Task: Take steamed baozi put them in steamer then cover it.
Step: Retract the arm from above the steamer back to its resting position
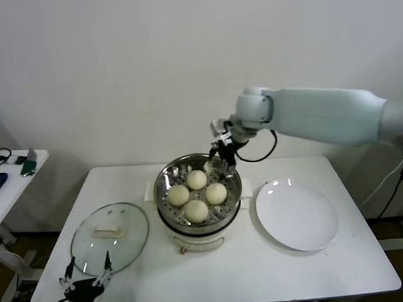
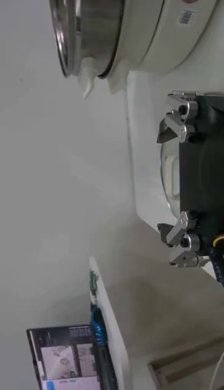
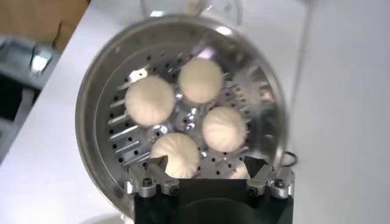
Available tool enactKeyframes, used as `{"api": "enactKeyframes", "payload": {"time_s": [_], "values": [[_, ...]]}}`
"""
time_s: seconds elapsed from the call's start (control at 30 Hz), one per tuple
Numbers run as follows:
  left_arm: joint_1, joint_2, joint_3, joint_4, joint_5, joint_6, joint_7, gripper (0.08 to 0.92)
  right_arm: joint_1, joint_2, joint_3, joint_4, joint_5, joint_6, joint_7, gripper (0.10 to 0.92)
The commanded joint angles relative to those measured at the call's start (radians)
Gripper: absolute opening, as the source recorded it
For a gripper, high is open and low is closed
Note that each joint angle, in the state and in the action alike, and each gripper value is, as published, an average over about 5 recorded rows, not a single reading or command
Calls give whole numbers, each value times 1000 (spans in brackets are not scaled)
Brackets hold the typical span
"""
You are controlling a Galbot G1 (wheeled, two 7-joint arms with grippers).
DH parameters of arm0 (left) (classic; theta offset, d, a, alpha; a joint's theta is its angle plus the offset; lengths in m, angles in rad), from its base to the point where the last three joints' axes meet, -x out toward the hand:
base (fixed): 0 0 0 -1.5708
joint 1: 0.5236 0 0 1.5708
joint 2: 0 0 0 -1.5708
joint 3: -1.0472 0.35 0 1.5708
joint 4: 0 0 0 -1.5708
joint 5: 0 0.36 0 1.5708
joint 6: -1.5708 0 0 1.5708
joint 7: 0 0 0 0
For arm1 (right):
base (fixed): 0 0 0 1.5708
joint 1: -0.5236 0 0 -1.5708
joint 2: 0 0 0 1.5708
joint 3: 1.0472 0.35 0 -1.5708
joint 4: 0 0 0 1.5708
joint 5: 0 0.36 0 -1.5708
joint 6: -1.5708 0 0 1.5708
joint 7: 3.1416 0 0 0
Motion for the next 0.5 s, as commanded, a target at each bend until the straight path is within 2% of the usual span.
{"api": "enactKeyframes", "payload": {"time_s": [0.03,0.27,0.5], "values": [[0,11,3,-7,-11,-9,-2,823,-57,-316,281,87,196,-48,304,823],[-16,25,11,-24,2,5,14,823,-548,-516,759,213,167,-16,730,823],[-43,40,6,-24,8,13,27,823,-1239,-608,1361,312,60,103,865,823]]}}
